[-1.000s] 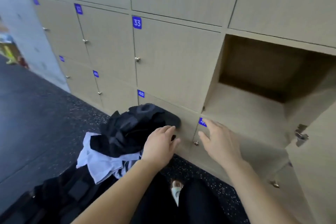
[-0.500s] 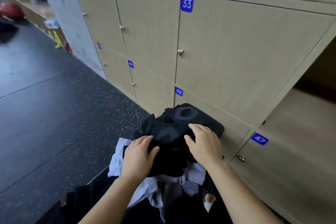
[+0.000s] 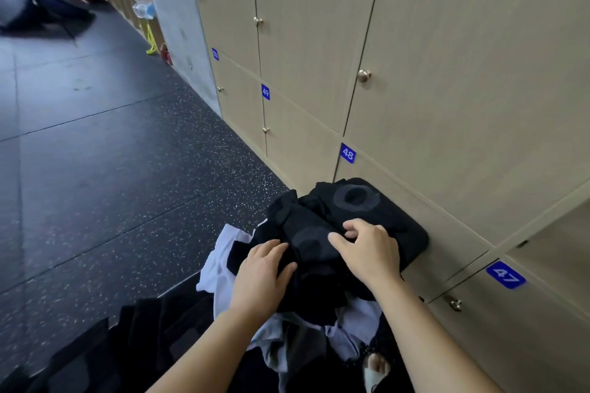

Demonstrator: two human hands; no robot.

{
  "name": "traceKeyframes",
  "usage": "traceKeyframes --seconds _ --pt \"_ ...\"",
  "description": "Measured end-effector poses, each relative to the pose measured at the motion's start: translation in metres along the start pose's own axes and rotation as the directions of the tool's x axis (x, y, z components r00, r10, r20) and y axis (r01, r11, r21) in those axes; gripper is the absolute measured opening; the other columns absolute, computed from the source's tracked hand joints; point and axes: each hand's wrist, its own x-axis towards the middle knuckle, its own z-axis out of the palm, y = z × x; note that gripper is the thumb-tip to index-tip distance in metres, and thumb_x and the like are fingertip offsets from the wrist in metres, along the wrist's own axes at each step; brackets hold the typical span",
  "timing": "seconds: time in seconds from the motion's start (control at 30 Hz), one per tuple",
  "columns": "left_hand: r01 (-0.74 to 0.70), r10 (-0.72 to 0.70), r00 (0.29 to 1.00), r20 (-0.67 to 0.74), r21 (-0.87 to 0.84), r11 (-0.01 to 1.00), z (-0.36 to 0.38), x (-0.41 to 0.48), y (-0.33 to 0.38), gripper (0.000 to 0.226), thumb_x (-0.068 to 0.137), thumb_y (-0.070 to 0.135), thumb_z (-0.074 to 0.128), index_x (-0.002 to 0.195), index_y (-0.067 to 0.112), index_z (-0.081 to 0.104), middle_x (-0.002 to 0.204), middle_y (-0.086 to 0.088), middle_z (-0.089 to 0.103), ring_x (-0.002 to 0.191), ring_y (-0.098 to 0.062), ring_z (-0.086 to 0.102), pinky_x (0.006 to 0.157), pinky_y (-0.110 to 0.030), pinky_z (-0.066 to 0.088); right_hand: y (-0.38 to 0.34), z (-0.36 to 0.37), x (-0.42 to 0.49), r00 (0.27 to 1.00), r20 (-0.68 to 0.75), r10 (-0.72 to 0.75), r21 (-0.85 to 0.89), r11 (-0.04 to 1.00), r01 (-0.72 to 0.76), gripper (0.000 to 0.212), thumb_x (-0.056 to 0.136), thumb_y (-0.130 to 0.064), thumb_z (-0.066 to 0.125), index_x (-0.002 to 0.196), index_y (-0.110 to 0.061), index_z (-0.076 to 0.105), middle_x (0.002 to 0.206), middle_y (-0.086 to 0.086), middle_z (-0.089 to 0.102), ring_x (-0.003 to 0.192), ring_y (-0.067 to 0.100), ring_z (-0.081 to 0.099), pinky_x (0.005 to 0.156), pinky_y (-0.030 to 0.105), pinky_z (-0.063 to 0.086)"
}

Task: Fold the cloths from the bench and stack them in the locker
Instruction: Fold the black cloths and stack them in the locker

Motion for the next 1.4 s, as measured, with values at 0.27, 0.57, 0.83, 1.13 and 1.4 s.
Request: traceKeyframes --seconds 0.27,0.57,0.83,1.13,1.4 --pt "0.007 -0.007 1.000 -0.026 0.027 1.000 -0.001 0.001 -0.001 0.050 0.098 0.043 0.052 0.142 0.020 0.049 0.149 0.004 0.044 0.139 -0.016 0.035 0.113 -0.023 0.023 -0.021 0.012 0.017 0.997 0.025 0.070 0.022 0.997 -0.071 0.014 0.090 -0.037 0.057 0.096 -0.034 0.070 0.093 -0.012 0.064 0.112 0.018 0.045 0.095 0.040 0.028" --pt "0.077 -0.129 0.977 -0.172 -0.282 0.956 -0.016 -0.010 0.027 0.036 0.092 0.030 0.065 0.124 0.013 0.065 0.123 0.003 0.064 0.120 -0.015 0.056 0.099 -0.018 0.038 -0.008 -0.037 -0.015 0.997 -0.039 0.059 0.848 0.530 0.002 0.010 0.090 -0.008 0.065 0.083 -0.010 0.072 0.084 0.012 0.074 0.089 0.033 0.069 0.085 0.044 0.057" --pt "0.078 -0.123 0.992 0.014 -0.838 0.540 -0.060 -0.026 0.102 0.022 0.090 0.026 0.069 0.068 0.027 0.066 0.067 0.007 0.059 0.066 -0.009 0.054 0.065 -0.026 0.046 -0.005 -0.085 -0.051 1.000 -0.008 0.016 0.968 0.249 0.004 0.009 0.091 -0.004 0.060 0.091 -0.001 0.068 0.093 0.024 0.071 0.088 0.036 0.068 0.086 0.046 0.055" --pt "-0.180 0.074 0.984 -0.165 -0.861 0.476 -0.111 -0.055 0.170 0.022 0.086 0.014 0.073 0.076 -0.001 0.061 0.104 0.001 0.072 0.088 -0.013 0.066 0.086 -0.028 0.052 0.014 -0.165 -0.106 0.926 -0.377 -0.002 0.787 0.527 0.321 0.013 0.079 -0.031 0.074 0.071 -0.023 0.068 0.088 0.003 0.068 0.091 0.022 0.065 0.084 0.035 0.051" --pt "-0.023 0.201 0.979 0.009 -0.988 0.154 -0.129 -0.079 0.224 0.007 0.087 0.006 0.062 0.085 0.006 0.068 0.078 -0.007 0.073 0.066 -0.016 0.069 0.059 -0.023 0.057 0.024 -0.218 -0.145 0.913 -0.403 0.063 0.846 0.405 0.346 0.012 0.089 -0.014 0.067 0.080 -0.008 0.062 0.077 0.008 0.068 0.072 0.017 0.064 0.067 0.029 0.053"
